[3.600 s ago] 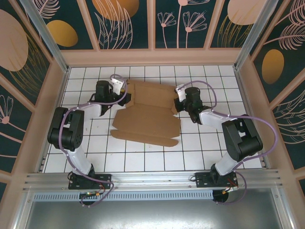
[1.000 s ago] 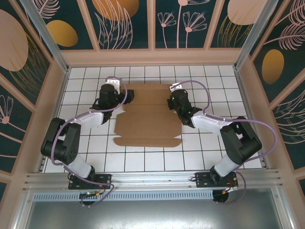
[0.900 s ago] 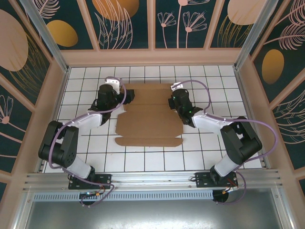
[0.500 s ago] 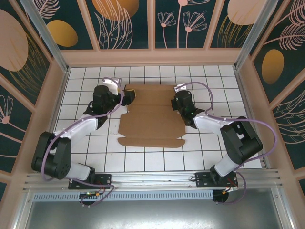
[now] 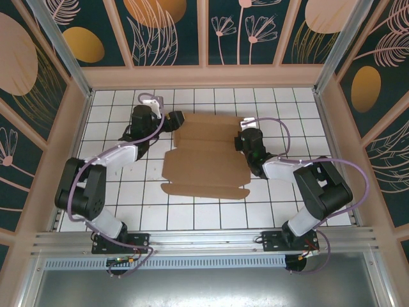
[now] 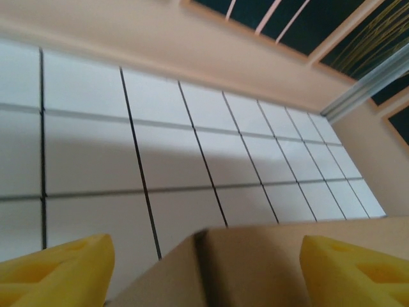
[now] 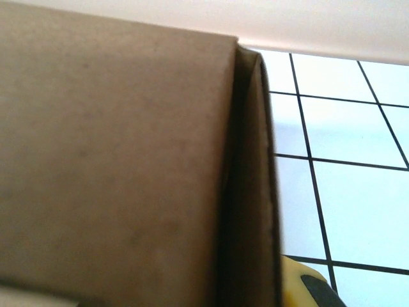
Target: Fold the paper box
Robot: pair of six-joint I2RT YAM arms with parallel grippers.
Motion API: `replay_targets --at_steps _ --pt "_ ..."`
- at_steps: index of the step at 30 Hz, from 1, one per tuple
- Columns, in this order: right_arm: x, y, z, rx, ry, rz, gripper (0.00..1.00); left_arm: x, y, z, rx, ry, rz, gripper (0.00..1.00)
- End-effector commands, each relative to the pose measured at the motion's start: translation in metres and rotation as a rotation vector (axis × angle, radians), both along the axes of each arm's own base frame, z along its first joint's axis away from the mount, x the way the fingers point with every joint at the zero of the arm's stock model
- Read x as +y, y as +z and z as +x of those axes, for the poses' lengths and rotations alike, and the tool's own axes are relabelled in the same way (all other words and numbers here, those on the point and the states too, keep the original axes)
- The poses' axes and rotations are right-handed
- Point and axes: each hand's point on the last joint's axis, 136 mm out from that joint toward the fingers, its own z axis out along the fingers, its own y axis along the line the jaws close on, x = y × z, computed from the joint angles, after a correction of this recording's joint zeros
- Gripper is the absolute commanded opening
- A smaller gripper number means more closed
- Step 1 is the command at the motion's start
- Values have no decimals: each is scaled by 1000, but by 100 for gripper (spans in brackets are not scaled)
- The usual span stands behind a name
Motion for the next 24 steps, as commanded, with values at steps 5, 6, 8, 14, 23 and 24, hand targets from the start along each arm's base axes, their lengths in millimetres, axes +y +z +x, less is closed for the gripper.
replay_targets --at_steps 5,6,8,14,23,24 --pt "3 0 2 -58 -27 36 0 -10 -18 1 82 -21 -93 59" --pt "2 -3 2 -50 -30 30 0 -11 -20 0 86 -23 -101 55" --pt "2 -9 4 -30 -38 16 0 -11 -19 -1 83 -27 -109 55" --pt "-5 -7 13 35 -72 23 0 24 31 -6 -130 60 41 80" --pt "1 -4 19 71 -57 42 0 25 2 -40 -171 -36 210 75" --pt "2 -4 19 75 -53 44 0 22 -3 -41 -165 -44 230 74"
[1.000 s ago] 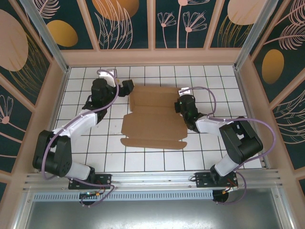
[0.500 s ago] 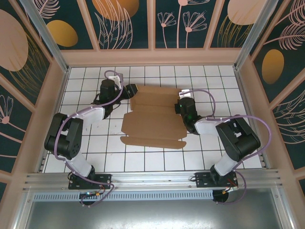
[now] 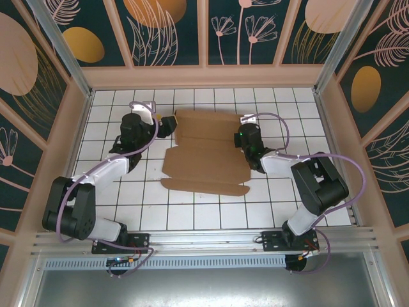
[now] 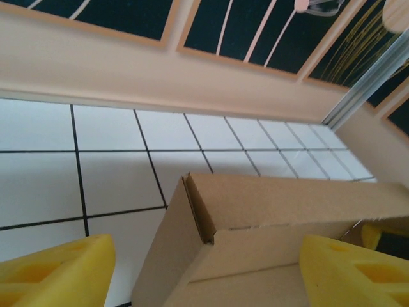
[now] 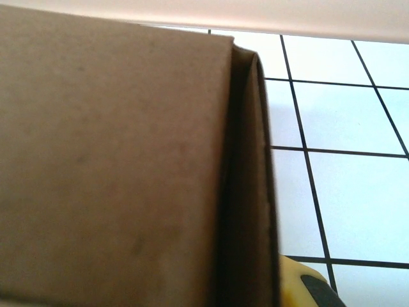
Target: Fold the paper box
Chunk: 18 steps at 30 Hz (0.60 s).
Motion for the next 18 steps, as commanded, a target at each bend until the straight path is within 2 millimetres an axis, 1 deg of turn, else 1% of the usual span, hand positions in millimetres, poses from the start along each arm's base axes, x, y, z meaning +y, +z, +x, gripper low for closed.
replay_targets --at_steps 1,3,6,10,12,13,15,16,18 --pt "4 5 7 5 -8 43 0 -7 -41 -8 50 -33 133 74" --pt "6 6 7 7 -1 48 0 -12 -53 -4 75 -34 163 73" --pt "7 8 7 7 5 57 0 -11 -69 8 114 -4 197 70" --pt "9 6 7 26 14 58 0 -20 -81 19 134 -25 208 65" --pt "10 4 7 38 16 59 0 -22 -86 25 141 -16 227 62" --pt "10 4 7 42 15 60 0 -21 -86 28 142 -7 234 60" --pt "12 5 6 46 19 66 0 -19 -97 33 159 11 256 54" --pt "13 6 6 48 22 70 0 -17 -98 36 158 19 263 52" --pt "14 7 5 50 27 77 0 -17 -101 41 162 31 279 44"
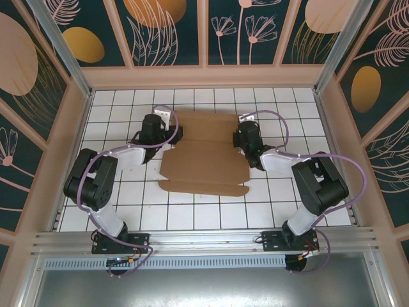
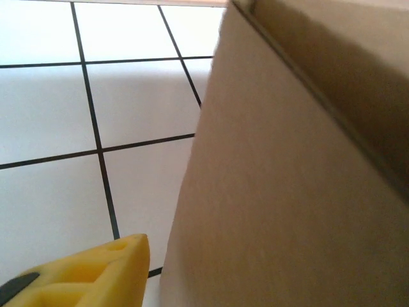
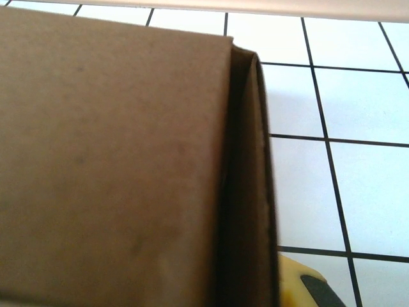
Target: Fold the paper box
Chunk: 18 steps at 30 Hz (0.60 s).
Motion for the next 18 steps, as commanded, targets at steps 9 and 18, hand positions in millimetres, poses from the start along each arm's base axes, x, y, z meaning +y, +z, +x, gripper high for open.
replay_targets --at_steps 9,18 --pt "14 25 2 -3 -3 81 0 7 -8 28 6 95 146 10" --pt "27 55 -4 -7 -133 127 0 30 0 36 -5 265 246 4"
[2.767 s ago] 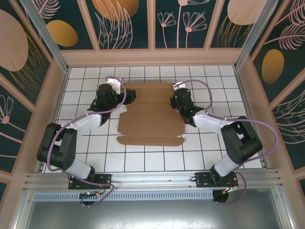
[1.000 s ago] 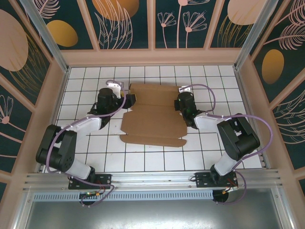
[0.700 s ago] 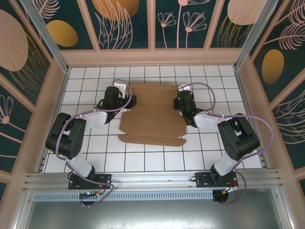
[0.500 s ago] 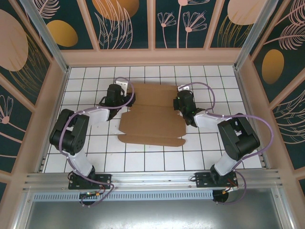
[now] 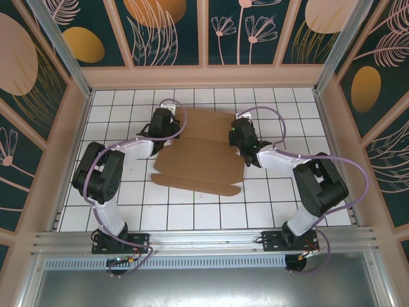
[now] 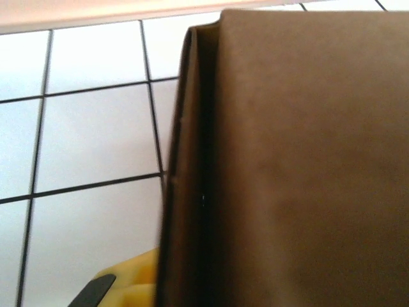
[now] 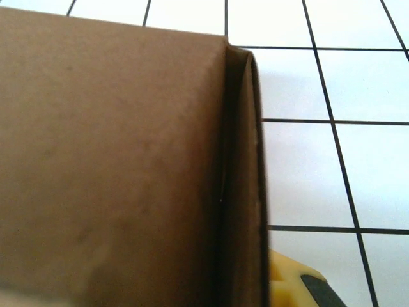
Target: Fold the paper box
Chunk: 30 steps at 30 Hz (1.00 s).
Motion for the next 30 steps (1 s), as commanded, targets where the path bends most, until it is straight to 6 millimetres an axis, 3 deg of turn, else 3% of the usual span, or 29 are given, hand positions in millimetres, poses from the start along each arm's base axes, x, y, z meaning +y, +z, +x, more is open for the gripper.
replay_targets --at_steps 1,8,18,22,26,30 --pt "13 45 3 -73 -92 100 0 19 0 6 2 120 43 4" --pt "30 72 -6 -107 -147 125 0 40 2 8 -1 237 112 2" --pt "51 92 -13 -119 -100 161 0 42 5 10 11 261 109 3" --pt "54 95 -15 -130 -56 165 0 32 17 7 -21 215 39 14" --pt "44 96 -14 -130 -32 174 0 12 30 3 -41 102 -40 40" --pt "34 101 -12 -123 -28 197 0 0 41 -6 -57 23 -82 54"
